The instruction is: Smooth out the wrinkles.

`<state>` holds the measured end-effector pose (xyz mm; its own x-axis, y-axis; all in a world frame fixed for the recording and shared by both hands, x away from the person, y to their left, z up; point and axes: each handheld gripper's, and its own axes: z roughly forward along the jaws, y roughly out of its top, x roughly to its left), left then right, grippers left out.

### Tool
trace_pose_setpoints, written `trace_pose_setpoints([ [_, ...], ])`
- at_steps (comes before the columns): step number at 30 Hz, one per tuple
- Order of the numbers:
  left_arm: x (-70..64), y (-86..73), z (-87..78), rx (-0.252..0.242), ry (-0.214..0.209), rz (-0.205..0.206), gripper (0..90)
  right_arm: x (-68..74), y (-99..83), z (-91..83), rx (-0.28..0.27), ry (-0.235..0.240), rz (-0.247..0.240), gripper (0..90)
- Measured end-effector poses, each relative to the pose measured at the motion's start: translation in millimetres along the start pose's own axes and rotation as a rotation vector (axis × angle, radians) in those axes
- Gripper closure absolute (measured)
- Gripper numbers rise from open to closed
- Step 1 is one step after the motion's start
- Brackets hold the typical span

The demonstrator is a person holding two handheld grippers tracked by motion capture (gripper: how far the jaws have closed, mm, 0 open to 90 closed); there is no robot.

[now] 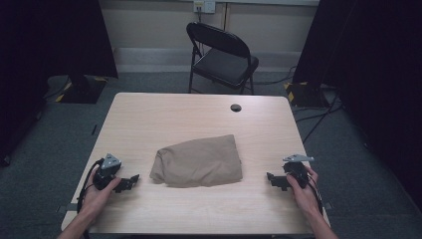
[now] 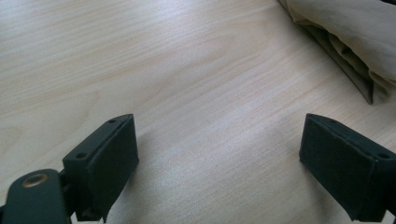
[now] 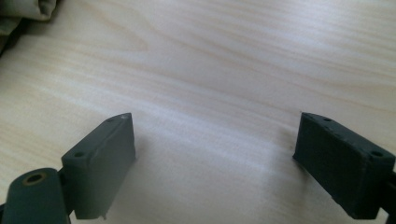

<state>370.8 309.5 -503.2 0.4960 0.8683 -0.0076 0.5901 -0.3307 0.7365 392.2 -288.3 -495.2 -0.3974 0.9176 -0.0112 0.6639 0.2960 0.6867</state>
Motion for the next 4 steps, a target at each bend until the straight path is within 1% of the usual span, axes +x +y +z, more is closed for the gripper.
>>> trace_pose_setpoints([
  [3, -1.2, -0.3, -0.1, 0.001, 0.014, -0.013, 10.5, 1.3, -4.1, 2.8, -0.056, -0.015, 0.014, 10.7],
  [4, -0.9, -0.2, 0.2, 0.008, 0.022, -0.02, 9.2, 1.8, -4.8, 3.0, -0.062, -0.017, 0.016, 10.7],
])
